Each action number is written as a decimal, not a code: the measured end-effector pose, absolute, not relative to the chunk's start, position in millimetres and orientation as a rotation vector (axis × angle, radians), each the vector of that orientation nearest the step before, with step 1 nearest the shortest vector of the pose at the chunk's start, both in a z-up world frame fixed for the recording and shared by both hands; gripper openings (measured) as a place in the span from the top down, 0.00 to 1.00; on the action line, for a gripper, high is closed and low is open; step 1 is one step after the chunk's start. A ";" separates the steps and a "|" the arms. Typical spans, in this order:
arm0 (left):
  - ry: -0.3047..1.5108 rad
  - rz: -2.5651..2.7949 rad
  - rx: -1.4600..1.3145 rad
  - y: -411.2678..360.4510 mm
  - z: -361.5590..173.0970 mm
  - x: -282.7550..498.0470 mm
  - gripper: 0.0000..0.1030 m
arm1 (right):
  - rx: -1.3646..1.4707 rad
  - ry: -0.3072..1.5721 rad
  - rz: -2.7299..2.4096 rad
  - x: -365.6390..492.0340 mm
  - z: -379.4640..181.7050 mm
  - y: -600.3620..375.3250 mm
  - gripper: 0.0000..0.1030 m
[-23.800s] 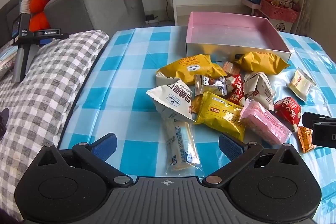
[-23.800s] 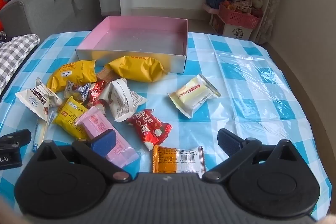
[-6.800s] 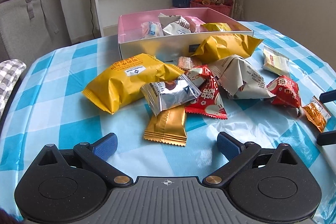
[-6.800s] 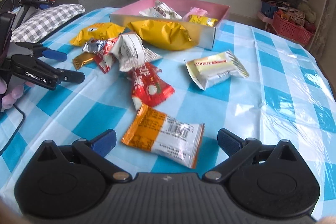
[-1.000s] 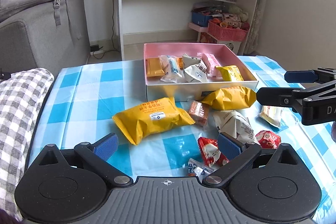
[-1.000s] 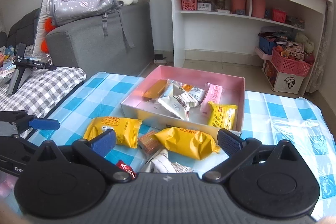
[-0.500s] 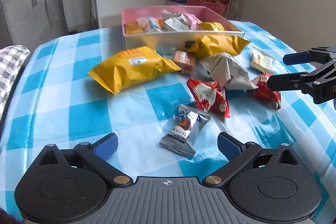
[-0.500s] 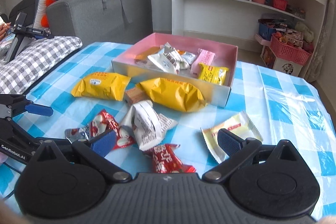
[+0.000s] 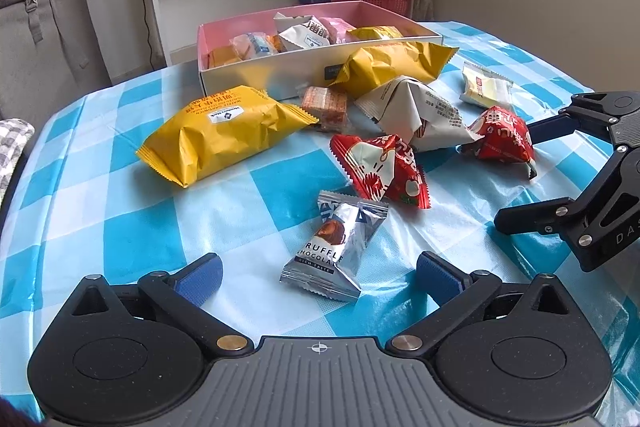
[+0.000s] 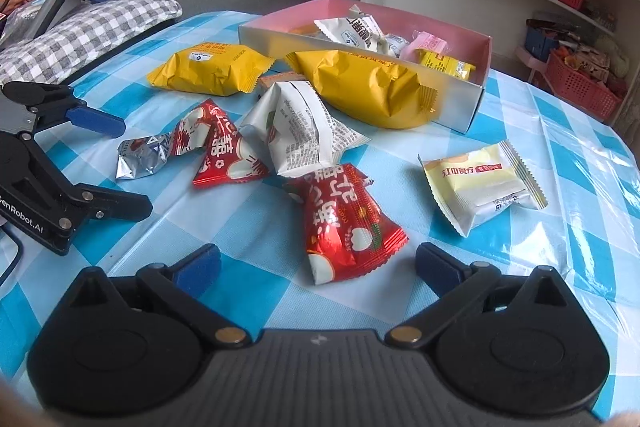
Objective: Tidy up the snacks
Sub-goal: 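Grasp the silver truffle pack with left gripper while right gripper grasps the red-white pack, then carry both packs over the pink box and lower them inside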
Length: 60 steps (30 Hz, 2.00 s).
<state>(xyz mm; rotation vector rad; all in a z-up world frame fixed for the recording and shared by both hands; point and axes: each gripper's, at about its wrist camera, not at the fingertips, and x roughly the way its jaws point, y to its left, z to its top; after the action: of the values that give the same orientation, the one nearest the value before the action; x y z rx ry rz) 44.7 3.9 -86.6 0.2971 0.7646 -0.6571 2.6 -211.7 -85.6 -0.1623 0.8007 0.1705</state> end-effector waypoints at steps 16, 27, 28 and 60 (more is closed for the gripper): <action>0.800 -0.660 0.293 -5.6 -75.3 51.0 0.36 | -0.164 0.805 0.143 17.8 -78.4 -214.6 0.22; 0.883 -0.667 0.300 -19.1 -64.7 45.9 0.79 | -0.214 0.840 0.142 23.6 -68.5 -205.3 0.55; 0.894 -0.669 0.281 -18.2 -63.1 46.5 0.80 | -0.214 0.842 0.142 23.9 -67.8 -205.2 0.58; 0.848 -0.625 0.173 -8.3 -22.7 45.9 0.83 | -0.134 0.842 0.157 21.2 -30.6 -208.0 0.78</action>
<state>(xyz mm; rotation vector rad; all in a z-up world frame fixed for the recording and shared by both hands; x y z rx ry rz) 45.9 -8.3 -22.7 0.1733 0.8477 -0.6251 21.2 -208.0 -30.6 -0.1343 0.8416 0.1567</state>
